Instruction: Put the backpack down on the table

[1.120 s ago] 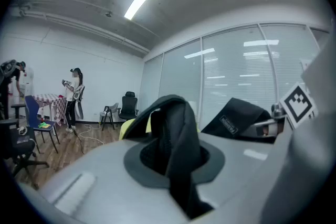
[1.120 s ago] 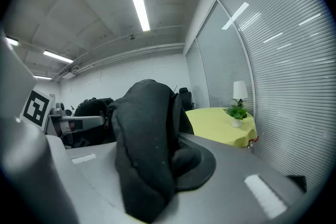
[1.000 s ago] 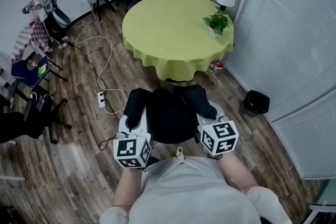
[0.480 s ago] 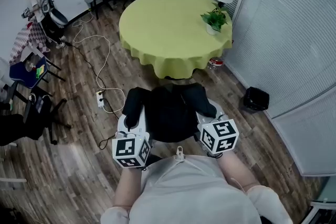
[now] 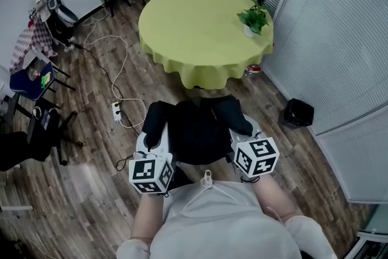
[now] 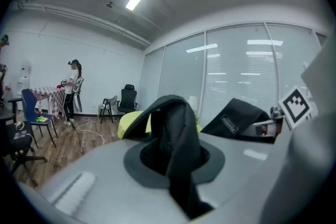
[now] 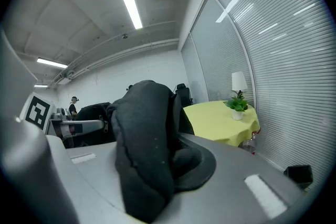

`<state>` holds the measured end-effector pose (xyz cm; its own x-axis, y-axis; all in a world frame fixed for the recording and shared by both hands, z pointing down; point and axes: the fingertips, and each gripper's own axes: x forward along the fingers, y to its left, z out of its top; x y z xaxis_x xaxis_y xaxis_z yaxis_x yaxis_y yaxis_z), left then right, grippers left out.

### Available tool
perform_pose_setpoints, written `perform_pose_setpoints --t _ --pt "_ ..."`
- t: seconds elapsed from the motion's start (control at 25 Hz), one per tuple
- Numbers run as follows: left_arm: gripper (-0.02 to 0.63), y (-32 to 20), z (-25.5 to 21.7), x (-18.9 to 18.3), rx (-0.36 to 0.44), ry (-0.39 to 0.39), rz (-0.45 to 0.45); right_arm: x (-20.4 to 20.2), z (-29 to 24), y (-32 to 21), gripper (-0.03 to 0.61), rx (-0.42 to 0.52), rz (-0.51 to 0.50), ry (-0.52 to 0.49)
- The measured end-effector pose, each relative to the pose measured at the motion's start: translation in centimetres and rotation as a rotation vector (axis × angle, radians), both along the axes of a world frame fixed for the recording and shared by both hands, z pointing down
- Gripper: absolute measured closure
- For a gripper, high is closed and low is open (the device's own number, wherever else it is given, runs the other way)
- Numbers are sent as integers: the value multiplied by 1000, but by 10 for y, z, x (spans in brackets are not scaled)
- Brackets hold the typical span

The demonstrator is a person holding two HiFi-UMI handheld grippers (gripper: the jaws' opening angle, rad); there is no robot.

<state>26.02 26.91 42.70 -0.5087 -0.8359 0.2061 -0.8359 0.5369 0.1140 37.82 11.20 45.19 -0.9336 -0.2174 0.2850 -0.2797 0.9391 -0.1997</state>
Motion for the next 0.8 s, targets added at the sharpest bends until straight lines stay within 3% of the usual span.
perform_pose_setpoints --t 0.36,0.8 --pt "578 -17 6 -94 -1 41 71 -82 0 -9 549 -3 63 29" --pt "577 -42 -12 -267 -1 51 199 -237 -20 -18 549 2 185 33"
